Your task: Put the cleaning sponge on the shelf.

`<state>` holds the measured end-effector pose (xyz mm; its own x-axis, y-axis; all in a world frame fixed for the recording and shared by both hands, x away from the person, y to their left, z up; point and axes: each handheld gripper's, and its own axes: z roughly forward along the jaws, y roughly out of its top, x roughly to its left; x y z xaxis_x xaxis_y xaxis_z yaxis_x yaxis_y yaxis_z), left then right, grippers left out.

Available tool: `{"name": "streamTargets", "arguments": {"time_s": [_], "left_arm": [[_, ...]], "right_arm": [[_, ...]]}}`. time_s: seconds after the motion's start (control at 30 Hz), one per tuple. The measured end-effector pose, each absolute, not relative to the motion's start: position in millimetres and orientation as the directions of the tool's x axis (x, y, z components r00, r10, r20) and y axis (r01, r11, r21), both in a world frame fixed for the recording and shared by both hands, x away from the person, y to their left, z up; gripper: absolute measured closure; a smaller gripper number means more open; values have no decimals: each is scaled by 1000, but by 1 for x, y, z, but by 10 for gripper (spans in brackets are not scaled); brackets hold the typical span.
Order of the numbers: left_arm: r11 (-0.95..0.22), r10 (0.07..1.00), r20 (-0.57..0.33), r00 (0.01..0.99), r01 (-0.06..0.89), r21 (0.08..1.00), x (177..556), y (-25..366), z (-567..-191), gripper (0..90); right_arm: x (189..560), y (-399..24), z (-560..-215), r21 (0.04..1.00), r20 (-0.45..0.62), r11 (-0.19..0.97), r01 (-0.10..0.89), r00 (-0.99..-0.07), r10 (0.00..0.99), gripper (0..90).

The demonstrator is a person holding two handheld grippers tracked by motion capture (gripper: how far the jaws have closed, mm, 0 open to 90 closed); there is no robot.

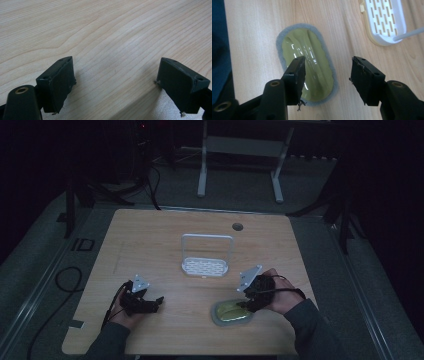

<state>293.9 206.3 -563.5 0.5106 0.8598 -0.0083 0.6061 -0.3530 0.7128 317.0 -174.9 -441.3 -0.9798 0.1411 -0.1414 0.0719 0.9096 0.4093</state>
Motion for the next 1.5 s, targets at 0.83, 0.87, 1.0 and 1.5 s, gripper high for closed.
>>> {"name": "streamTargets", "arguments": {"time_s": [0.83, 0.87, 1.0, 1.5], "left_arm": [[-353, 860, -8, 511, 606, 713, 294, 206, -564, 146], [-353, 860, -8, 511, 606, 713, 294, 206, -564, 146], [-353, 860, -8, 510, 606, 713, 294, 206, -564, 146], [-353, 860, -8, 510, 605, 714, 294, 206, -564, 147]], "right_arm": [[316, -154, -444, 345, -134, 939, 4, -990, 53, 450], [316, -154, -444, 345, -134, 939, 4, -990, 53, 450], [316, -152, -445, 338, -123, 941, -4, -992, 40, 472], [315, -147, -452, 290, -80, 956, -42, -997, -19, 521]]}}
